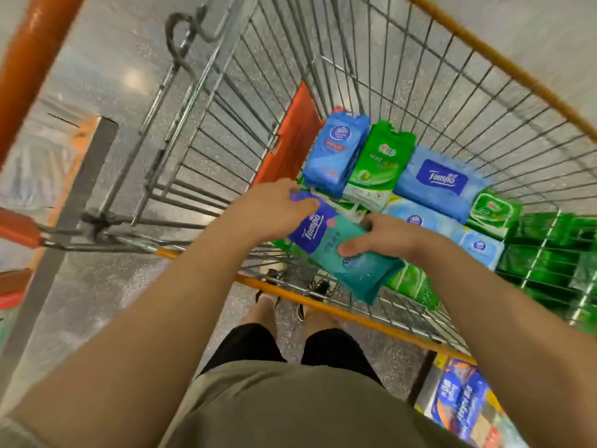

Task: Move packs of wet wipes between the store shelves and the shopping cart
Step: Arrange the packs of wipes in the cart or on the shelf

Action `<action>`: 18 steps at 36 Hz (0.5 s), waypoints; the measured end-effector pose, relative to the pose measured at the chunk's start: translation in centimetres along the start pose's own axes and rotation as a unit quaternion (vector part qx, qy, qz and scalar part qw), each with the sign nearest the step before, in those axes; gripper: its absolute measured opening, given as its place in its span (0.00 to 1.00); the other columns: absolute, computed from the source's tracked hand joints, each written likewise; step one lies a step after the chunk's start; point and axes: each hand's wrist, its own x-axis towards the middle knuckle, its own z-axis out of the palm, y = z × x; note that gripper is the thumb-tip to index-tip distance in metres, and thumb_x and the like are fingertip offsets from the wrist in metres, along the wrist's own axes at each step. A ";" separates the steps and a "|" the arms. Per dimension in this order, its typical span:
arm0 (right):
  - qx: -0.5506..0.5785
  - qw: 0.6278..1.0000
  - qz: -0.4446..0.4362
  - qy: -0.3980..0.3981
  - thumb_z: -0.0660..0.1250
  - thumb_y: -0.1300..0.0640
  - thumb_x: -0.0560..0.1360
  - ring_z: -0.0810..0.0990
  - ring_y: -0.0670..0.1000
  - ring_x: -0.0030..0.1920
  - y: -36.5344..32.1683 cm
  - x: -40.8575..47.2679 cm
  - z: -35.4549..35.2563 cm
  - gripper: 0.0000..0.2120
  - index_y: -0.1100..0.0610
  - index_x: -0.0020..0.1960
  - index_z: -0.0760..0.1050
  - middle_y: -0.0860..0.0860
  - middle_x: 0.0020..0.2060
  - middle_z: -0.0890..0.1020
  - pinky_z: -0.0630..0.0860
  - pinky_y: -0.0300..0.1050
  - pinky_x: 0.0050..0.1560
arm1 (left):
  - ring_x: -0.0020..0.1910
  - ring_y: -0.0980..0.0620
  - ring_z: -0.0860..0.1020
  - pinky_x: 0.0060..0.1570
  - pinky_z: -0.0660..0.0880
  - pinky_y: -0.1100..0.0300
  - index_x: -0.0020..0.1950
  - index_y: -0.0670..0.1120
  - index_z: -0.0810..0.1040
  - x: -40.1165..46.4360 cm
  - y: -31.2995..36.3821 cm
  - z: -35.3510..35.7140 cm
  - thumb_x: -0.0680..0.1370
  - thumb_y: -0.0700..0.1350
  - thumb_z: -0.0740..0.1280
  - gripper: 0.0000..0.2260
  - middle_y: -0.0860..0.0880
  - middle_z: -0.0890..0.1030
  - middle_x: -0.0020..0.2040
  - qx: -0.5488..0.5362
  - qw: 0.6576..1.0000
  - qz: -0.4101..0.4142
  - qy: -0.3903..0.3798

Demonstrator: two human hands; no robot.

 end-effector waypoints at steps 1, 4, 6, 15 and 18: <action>0.059 0.998 0.005 0.012 0.82 0.39 0.58 0.85 0.55 0.48 0.4 -1.1 -0.1 0.36 0.55 0.58 0.76 0.51 0.50 0.85 0.82 0.56 0.56 | 0.58 0.45 0.81 0.57 0.79 0.48 0.71 0.53 0.73 -0.3 0.2 -0.2 0.76 0.66 0.64 0.28 0.50 0.79 0.66 0.008 1.000 0.008 0.005; 0.256 0.965 0.013 0.052 0.81 0.41 0.53 0.87 0.60 0.48 1.1 -4.7 0.0 0.41 0.60 0.60 0.79 0.57 0.48 0.87 0.82 0.61 0.56 | 0.63 0.45 0.77 0.59 0.74 0.54 0.65 0.52 0.77 -1.3 1.4 -0.6 0.76 0.64 0.66 0.23 0.48 0.78 0.65 -0.009 0.998 0.051 0.046; 0.369 0.926 -0.003 0.083 0.81 0.46 0.59 0.86 0.59 0.44 1.0 -7.3 0.4 0.34 0.62 0.59 0.79 0.58 0.46 0.87 0.83 0.54 0.49 | 0.65 0.46 0.75 0.56 0.70 0.57 0.63 0.50 0.76 -2.2 2.6 -0.6 0.76 0.64 0.67 0.23 0.47 0.77 0.66 -0.038 0.994 0.074 0.068; 0.633 0.738 -0.133 0.191 0.73 0.48 0.65 0.86 0.57 0.47 -1.7 -19.4 3.0 0.18 0.56 0.52 0.85 0.58 0.52 0.87 0.82 0.54 0.53 | 0.54 0.54 0.84 0.52 0.81 0.49 0.76 0.55 0.67 -8.7 9.8 1.2 0.62 0.69 0.77 0.46 0.55 0.83 0.61 -0.352 0.910 0.102 -0.195; 0.668 0.690 -0.163 0.227 0.73 0.49 0.67 0.85 0.60 0.53 -1.6 -23.0 4.0 0.16 0.55 0.53 0.86 0.60 0.56 0.85 0.78 0.59 0.61 | 0.52 0.52 0.86 0.48 0.82 0.52 0.72 0.51 0.73 -11.2 11.7 1.6 0.65 0.61 0.80 0.39 0.51 0.86 0.58 -0.417 0.852 0.146 -0.282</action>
